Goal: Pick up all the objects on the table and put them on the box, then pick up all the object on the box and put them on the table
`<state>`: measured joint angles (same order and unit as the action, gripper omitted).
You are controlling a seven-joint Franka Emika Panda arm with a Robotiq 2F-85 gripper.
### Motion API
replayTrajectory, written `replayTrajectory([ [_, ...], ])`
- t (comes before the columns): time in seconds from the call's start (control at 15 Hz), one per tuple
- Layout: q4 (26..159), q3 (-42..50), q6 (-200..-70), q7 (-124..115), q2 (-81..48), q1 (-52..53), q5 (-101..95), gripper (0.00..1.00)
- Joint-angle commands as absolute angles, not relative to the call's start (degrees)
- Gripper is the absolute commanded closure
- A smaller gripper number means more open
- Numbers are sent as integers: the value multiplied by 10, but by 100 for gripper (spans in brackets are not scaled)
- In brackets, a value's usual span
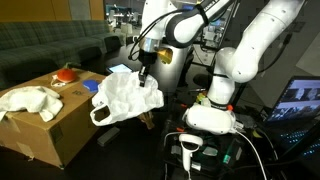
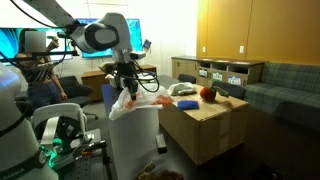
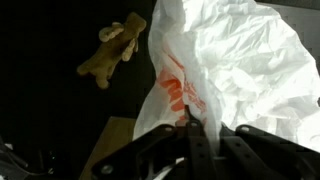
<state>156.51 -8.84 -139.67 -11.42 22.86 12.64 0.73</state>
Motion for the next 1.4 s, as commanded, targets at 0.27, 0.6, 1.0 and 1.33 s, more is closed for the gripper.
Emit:
replayTrajectory([
  [0.27,1431,-110,-1315,-144,247,93,7,100],
  [0.6,1330,-136,-1321,-202,169,72,-7,100],
  [1.0,1193,-145,-1327,-284,26,69,-33,100],
  [1.33,1094,-121,-1325,-331,-67,87,-45,100],
])
